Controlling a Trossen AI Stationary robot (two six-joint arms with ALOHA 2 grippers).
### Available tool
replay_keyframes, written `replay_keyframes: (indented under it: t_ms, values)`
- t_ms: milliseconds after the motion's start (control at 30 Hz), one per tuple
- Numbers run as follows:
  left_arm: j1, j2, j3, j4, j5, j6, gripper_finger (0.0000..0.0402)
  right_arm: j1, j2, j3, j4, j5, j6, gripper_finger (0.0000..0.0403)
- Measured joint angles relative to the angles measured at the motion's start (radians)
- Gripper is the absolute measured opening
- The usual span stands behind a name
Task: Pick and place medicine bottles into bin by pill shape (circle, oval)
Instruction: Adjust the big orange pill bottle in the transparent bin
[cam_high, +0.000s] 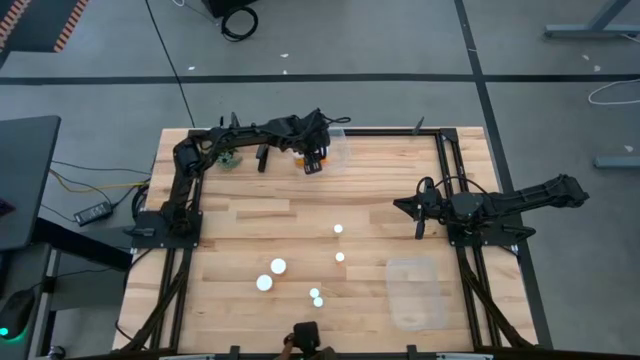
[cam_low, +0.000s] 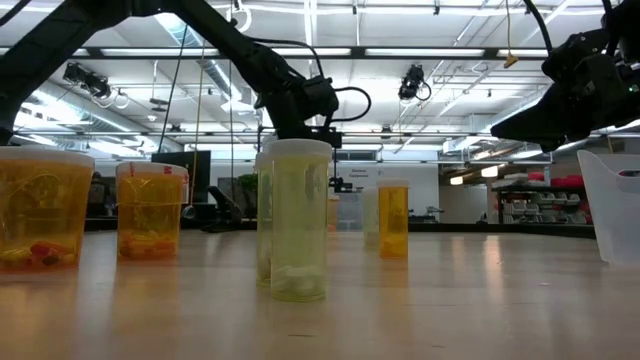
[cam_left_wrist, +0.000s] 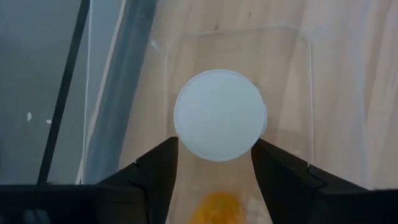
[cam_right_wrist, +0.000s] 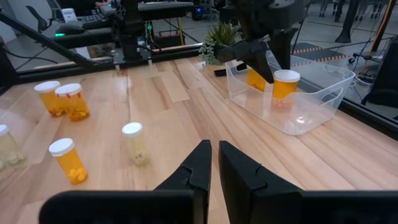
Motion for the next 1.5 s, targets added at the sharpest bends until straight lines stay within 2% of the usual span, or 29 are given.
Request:
replay_keyframes:
  t_ms: [500, 1167, 1500]
  values:
    - [-0.001, 0.000, 0.000, 0.037, 0.000, -0.034, 0.0178, 0.000, 0.000, 0.000, 0.000, 0.000, 0.000, 0.0037]
    - [-0.024, 0.054, 0.000, 0.130, 0.004, -0.038, 0.0172, 0.000, 0.000, 0.000, 0.000, 0.000, 0.000, 0.0037]
    - [-0.021, 0.050, 0.000, 0.102, -0.002, -0.038, 0.0172, 0.000, 0.000, 0.000, 0.000, 0.000, 0.000, 0.0037]
